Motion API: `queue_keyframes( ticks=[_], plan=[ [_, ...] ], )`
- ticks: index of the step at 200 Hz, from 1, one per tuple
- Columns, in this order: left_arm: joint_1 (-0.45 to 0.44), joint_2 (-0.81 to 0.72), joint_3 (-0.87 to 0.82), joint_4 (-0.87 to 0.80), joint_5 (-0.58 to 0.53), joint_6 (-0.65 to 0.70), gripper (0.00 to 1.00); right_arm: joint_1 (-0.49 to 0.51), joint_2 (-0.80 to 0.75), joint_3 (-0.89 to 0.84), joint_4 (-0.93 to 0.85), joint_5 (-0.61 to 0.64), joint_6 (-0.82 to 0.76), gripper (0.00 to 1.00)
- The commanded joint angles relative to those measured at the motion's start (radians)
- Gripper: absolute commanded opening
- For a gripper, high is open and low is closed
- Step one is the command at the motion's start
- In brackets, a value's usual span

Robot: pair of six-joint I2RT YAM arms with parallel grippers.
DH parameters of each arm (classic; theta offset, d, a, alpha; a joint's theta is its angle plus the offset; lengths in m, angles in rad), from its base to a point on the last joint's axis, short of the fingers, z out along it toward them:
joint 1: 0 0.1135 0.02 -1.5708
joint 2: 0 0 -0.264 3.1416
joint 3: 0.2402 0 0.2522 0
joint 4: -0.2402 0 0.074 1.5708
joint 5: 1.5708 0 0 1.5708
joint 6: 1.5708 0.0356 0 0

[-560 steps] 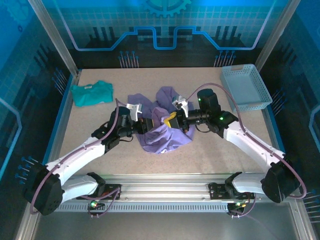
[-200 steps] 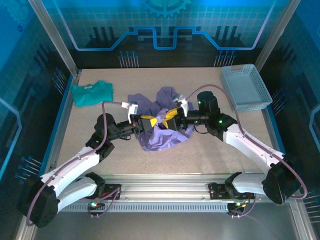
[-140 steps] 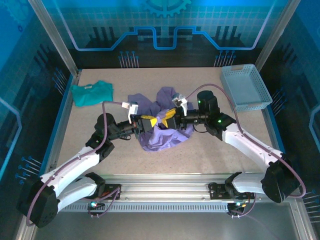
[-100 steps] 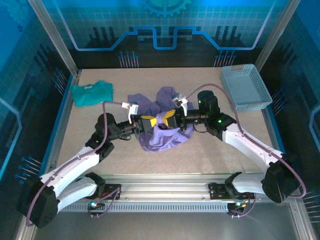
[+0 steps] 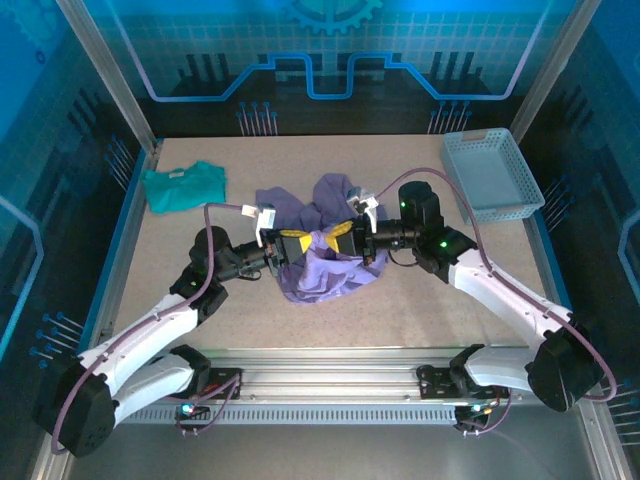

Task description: Fold the inside-out t-shirt

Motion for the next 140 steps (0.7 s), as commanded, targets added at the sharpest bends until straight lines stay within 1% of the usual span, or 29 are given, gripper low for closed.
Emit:
queue_keyframes(
  ticks=[1,15,36,62,77,92,104,125,140],
  plan=[
    [0.005,-0.021,0.019,0.007,-0.012,0.030,0.00,0.002,-0.013,0.031,-0.027,0.013,0.000,0.04],
    [0.005,-0.023,0.017,0.006,-0.013,0.031,0.00,0.002,-0.007,0.036,-0.034,0.014,0.006,0.00],
    [0.005,-0.028,0.016,-0.020,-0.046,0.047,0.00,0.002,-0.013,0.063,-0.091,0.034,-0.011,0.00],
    [0.004,-0.043,0.021,-0.116,-0.140,0.103,0.32,-0.006,-0.022,0.149,-0.231,0.062,-0.025,0.00],
    [0.000,-0.059,0.008,-0.131,-0.151,0.123,0.43,-0.004,-0.013,0.203,-0.285,0.073,0.005,0.00],
    [-0.023,-0.079,-0.015,-0.114,-0.138,0.134,0.49,-0.002,0.008,0.254,-0.339,0.091,0.035,0.00],
    [-0.069,-0.089,-0.029,-0.109,-0.140,0.164,0.52,-0.002,0.025,0.284,-0.371,0.106,0.058,0.00],
    [-0.138,-0.088,-0.037,-0.132,-0.179,0.234,0.57,0.000,0.054,0.332,-0.421,0.125,0.082,0.00],
    [-0.156,-0.076,-0.035,-0.140,-0.204,0.259,0.58,0.008,0.072,0.355,-0.439,0.130,0.087,0.00]
  ],
)
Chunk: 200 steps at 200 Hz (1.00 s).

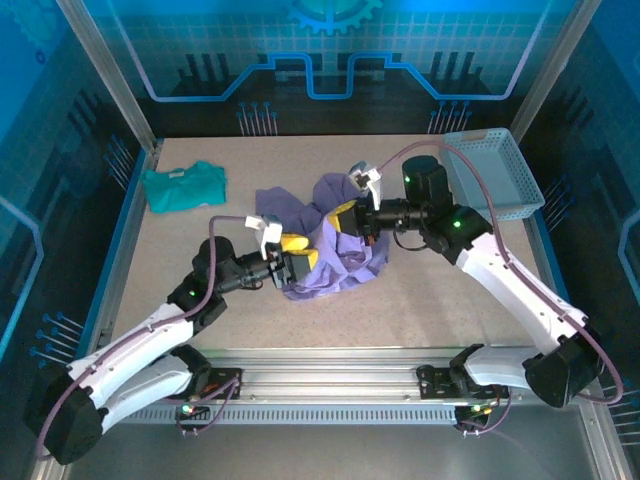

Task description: Fold the inside-out t-shirt

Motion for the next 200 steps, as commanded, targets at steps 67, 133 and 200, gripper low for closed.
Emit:
queue_keyframes(
  ticks=[67,133,200],
  plan=[
    [-0.031,0.091,0.034,-0.086,-0.208,0.205,0.14,0.006,0.043,0.130,-0.201,-0.003,0.018,0.00],
    [-0.031,0.106,0.055,-0.108,-0.238,0.182,0.13,-0.012,0.046,0.126,-0.231,0.084,0.026,0.00],
    [-0.053,0.076,-0.006,-0.057,-0.155,0.307,0.51,-0.027,0.090,0.142,-0.219,0.062,0.039,0.00]
  ],
)
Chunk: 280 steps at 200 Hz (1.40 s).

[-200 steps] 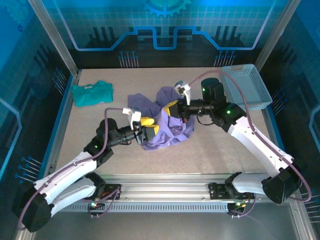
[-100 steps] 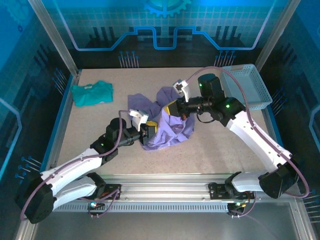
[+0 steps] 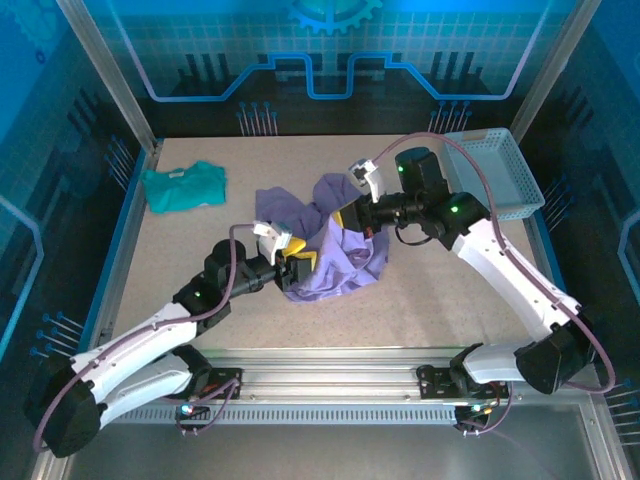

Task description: Fold the inside-out t-shirt

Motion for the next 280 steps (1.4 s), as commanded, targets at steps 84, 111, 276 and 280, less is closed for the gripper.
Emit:
queue_keyframes(
  ticks=[84,111,276,280],
  plan=[
    [-0.017,0.202,0.098,-0.008,-0.275,0.083,0.03,-0.052,-0.019,0.067,-0.128,-0.030,-0.037,0.00],
    [-0.014,0.221,0.115,-0.044,-0.405,0.088,0.00,-0.041,0.015,0.093,-0.146,-0.143,-0.034,0.00],
    [-0.019,-0.035,0.114,-0.285,-0.165,-0.178,0.51,0.000,0.153,-0.044,0.315,-0.103,0.351,0.00],
    [-0.019,-0.028,0.120,-0.277,-0.137,-0.191,0.50,0.001,0.154,-0.044,0.317,-0.102,0.352,0.00]
  ],
)
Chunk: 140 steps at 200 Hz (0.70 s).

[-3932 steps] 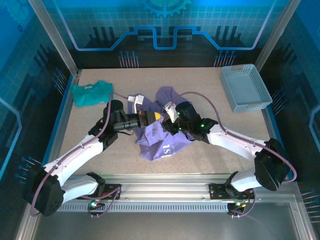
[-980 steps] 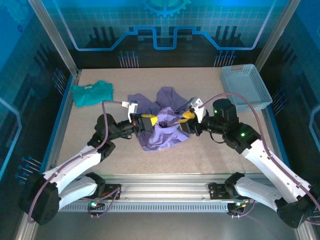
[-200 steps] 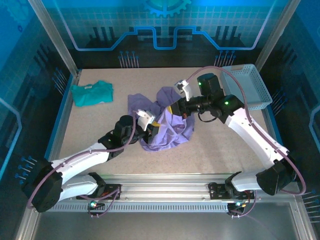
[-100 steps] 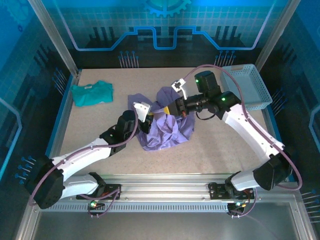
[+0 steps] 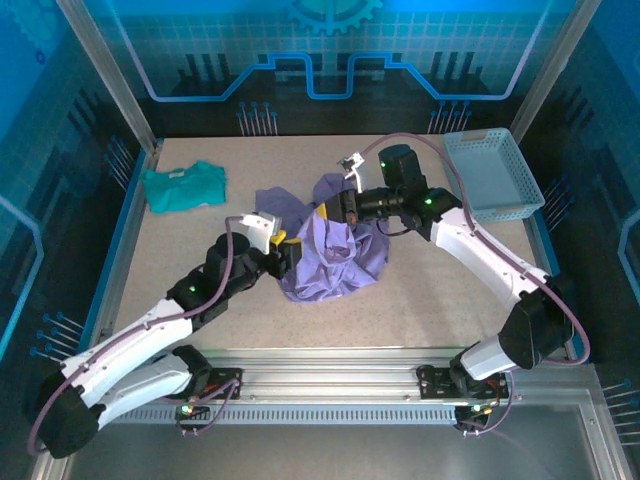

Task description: Fold the inside-out t-shirt

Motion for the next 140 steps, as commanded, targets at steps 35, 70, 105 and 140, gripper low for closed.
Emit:
queue_keyframes(
  ticks=[35,70,105,140],
  plan=[
    [-0.011,0.121,0.072,0.035,0.228,-0.159,0.51,0.012,0.023,-0.005,0.075,0.020,0.052,0.00],
    [-0.010,0.242,0.131,0.089,0.185,-0.116,0.48,0.016,0.020,-0.007,0.063,0.017,0.044,0.00],
    [0.031,0.308,0.131,0.181,0.282,-0.108,0.09,0.007,0.010,0.002,-0.008,0.031,-0.017,0.00],
    [0.114,0.243,0.016,0.413,0.600,-0.184,0.00,-0.005,0.028,0.075,-0.201,0.175,-0.174,0.07]
  ],
)
